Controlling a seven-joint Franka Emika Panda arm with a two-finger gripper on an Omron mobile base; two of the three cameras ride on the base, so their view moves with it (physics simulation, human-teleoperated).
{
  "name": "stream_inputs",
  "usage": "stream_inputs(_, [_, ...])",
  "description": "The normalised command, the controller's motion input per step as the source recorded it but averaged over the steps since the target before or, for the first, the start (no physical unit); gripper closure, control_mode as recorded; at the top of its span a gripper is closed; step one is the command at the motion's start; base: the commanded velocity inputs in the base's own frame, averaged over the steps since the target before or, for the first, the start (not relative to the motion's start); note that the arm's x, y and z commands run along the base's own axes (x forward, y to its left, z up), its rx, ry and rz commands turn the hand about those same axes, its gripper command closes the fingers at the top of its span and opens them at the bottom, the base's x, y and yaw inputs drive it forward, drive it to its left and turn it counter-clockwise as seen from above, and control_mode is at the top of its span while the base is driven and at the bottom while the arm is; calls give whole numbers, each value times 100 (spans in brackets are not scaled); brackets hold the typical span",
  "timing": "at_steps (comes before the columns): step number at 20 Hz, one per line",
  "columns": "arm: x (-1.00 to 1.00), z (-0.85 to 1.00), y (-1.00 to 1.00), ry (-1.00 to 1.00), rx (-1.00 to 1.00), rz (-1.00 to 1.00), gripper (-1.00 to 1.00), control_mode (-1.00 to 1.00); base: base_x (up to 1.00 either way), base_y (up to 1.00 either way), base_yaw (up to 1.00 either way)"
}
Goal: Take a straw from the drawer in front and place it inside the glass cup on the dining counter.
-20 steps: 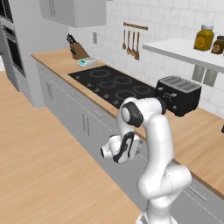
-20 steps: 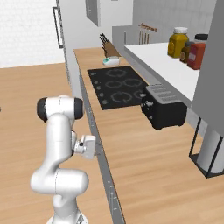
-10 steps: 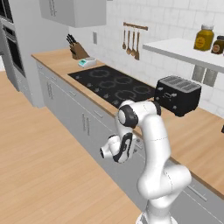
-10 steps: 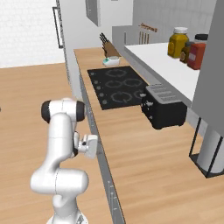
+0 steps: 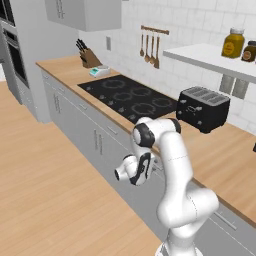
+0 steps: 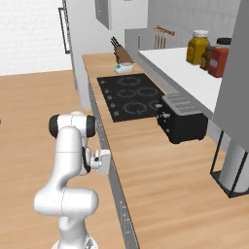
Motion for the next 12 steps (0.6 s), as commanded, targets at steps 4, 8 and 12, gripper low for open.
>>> stream_inputs(4, [-7,-2,-3,-7,0,1,100,-100,0,0,0])
stream_inputs(8, [-38,0,22,-8,2,4,100,-100,0,0,0])
stream_inputs(12, [-51,0,67,0,9,8,100,-100,0,0,0])
